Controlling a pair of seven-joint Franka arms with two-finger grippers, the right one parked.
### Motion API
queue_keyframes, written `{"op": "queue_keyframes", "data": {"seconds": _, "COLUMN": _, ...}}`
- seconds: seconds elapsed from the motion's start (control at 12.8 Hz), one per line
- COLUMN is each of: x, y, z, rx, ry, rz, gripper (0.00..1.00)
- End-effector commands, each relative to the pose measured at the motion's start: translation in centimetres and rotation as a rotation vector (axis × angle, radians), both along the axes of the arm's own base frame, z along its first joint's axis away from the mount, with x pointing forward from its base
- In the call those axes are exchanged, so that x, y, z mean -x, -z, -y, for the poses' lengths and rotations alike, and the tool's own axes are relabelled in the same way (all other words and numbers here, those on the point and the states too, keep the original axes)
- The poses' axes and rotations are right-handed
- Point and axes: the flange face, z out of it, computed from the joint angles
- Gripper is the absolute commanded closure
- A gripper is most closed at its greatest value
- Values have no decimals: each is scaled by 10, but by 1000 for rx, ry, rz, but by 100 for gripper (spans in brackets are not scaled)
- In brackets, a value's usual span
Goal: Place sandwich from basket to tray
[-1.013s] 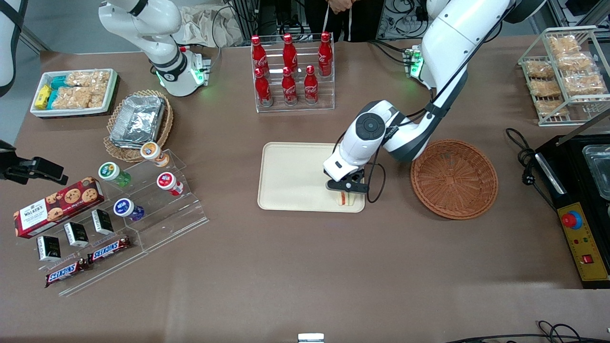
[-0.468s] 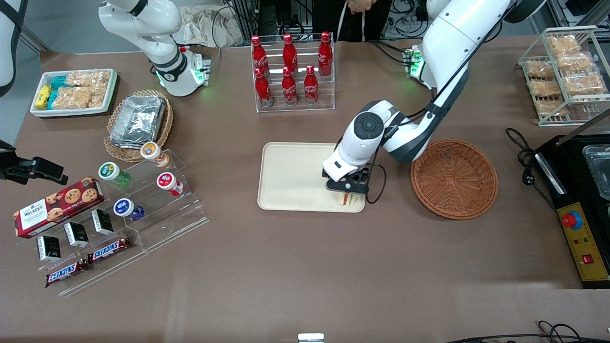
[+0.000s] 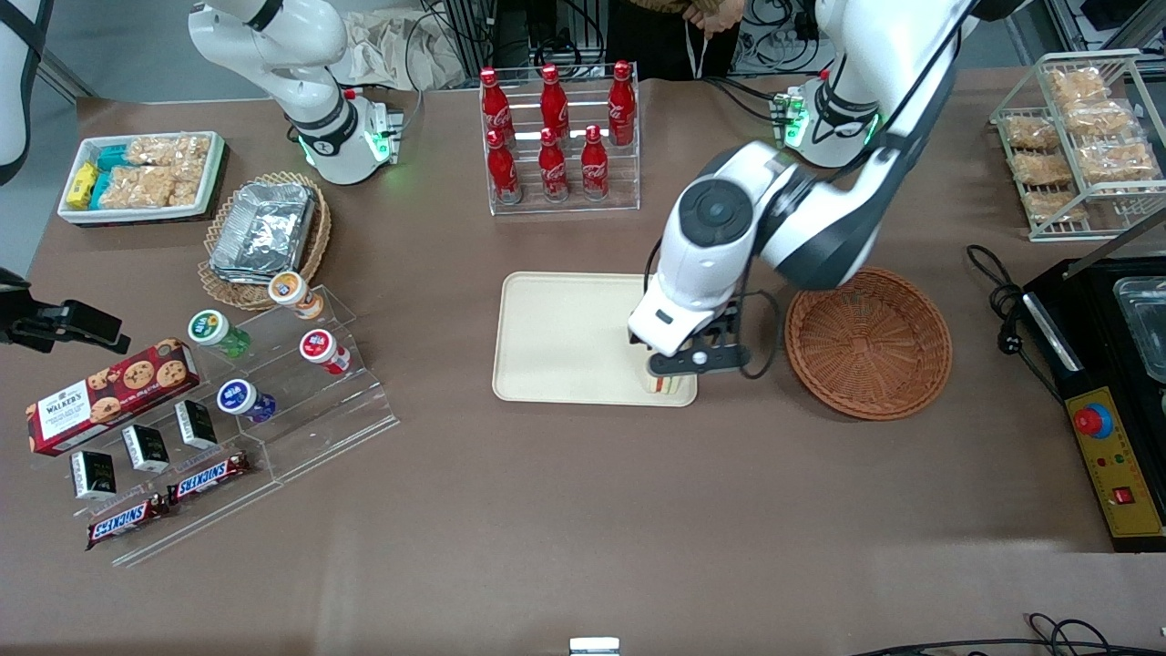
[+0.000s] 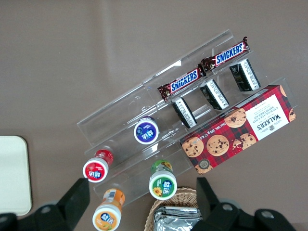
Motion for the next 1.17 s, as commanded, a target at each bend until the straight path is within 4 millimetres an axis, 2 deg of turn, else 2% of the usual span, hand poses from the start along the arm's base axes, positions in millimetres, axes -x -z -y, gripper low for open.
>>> {"op": "queue_keyframes", "data": {"seconds": 0.0, "x": -1, "y": -65, "z": -29, "rx": 12, "ry": -75, "rz": 19, "gripper": 0}}
{"op": "queue_keyframes", "data": {"seconds": 0.16, "x": -10, "y": -108, "z": -90, "rx": -40, "ry": -165, "rz": 64, "gripper": 0}}
{"op": "queue_keyframes", "data": {"seconds": 0.31, "x": -5, "y": -144, "z": -136, "rx": -54, "ry": -141, "rz": 78, "gripper": 0}}
{"op": "queue_keyframes", "data": {"seconds": 0.47, "x": 3, "y": -165, "z": -185, "rx": -79, "ry": -56, "rz": 79, "gripper": 0}}
{"op": "queue_keyframes", "data": {"seconds": 0.78, "x": 30, "y": -186, "z": -288, "rx": -35, "ry": 183, "rz": 53, "gripper": 0}}
{"op": "queue_keyframes", "data": {"seconds": 1.01, "x": 28, "y": -192, "z": -313, "rx": -34, "ry": 293, "rz": 37, "gripper": 0}}
{"op": "queue_keyframes", "data": {"seconds": 1.09, "x": 27, "y": -194, "z": -314, "rx": -41, "ry": 301, "rz": 40, "gripper": 0}}
